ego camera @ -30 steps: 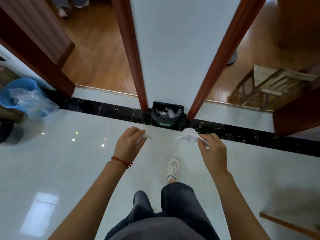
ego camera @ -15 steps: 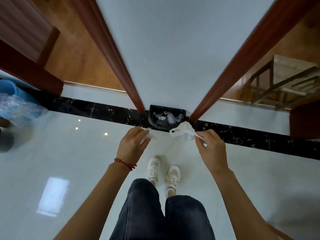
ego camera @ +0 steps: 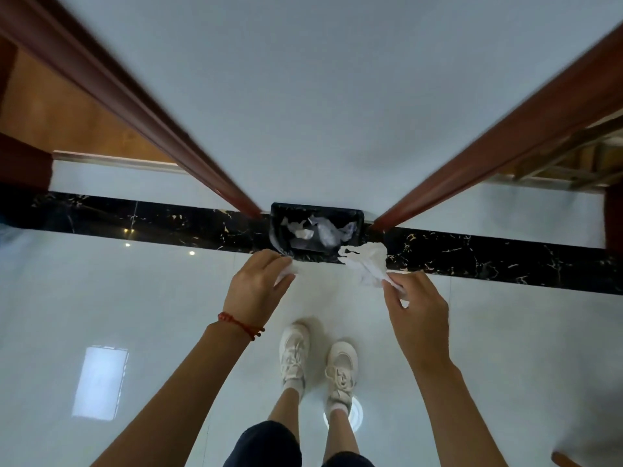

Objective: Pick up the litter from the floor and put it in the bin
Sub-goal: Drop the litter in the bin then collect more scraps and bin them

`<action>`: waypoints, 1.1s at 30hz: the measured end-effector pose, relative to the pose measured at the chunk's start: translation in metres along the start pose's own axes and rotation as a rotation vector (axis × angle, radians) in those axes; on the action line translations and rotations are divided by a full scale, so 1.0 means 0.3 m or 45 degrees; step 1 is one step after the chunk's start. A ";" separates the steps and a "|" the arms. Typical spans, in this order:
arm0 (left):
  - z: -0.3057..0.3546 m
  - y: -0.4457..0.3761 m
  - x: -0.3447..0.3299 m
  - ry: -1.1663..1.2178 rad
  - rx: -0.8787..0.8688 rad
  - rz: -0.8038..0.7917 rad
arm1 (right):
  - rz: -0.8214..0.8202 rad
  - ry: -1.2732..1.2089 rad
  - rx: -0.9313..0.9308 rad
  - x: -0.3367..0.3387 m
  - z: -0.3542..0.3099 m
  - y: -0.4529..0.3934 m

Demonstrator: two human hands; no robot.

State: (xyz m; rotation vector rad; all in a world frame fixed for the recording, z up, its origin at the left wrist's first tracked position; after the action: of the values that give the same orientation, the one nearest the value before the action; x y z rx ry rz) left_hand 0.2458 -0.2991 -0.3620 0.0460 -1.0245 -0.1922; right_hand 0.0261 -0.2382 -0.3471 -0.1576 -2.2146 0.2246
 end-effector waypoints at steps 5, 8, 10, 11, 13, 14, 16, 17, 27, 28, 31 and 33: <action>-0.075 -0.111 -0.166 0.016 0.003 -0.099 | -0.015 -0.013 -0.106 -0.114 0.083 0.001; -0.125 -0.164 -0.251 0.029 0.045 -0.111 | -0.049 -0.019 -0.127 -0.166 0.119 -0.004; -0.146 -0.207 -0.299 0.046 0.047 -0.102 | -0.065 -0.014 -0.118 -0.195 0.142 -0.007; -0.154 -0.232 -0.322 0.049 0.035 -0.094 | -0.068 -0.009 -0.116 -0.207 0.154 -0.008; -0.166 -0.284 -0.367 0.030 0.003 -0.080 | -0.057 0.007 -0.112 -0.225 0.178 -0.007; -0.172 -0.308 -0.388 0.014 -0.004 -0.085 | -0.047 0.017 -0.107 -0.232 0.191 -0.006; -0.187 -0.348 -0.426 -0.028 0.004 -0.107 | -0.036 0.034 -0.111 -0.244 0.212 -0.004; -0.198 -0.365 -0.442 -0.054 0.012 -0.113 | -0.032 0.037 -0.117 -0.251 0.222 -0.004; -0.262 -0.320 -0.456 -0.191 0.044 -0.086 | -0.119 -0.011 -0.124 -0.355 0.263 -0.043; -0.260 -0.297 -0.446 -0.188 0.040 -0.060 | -0.125 -0.020 -0.129 -0.376 0.262 -0.052; -0.253 -0.219 -0.430 -0.175 0.080 -0.047 | -0.151 -0.026 -0.120 -0.453 0.256 -0.087; -0.252 -0.170 -0.425 -0.172 0.119 -0.055 | -0.187 -0.038 -0.133 -0.514 0.255 -0.118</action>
State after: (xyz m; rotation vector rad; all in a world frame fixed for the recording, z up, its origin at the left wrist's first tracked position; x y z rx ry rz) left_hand 0.2389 -0.3301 -0.5154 0.1418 -1.1678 -0.1883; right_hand 0.0574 -0.3104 -0.5041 -0.0488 -2.2570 0.0303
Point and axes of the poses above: each hand's wrist, its own y-axis away from the middle knuckle, its own x-axis out of the back of the hand, z = x × y, the point moved 1 cm from there along -y, towards the middle knuckle, and after that the axes turned 15 degrees about x, right-handed, at the moved point
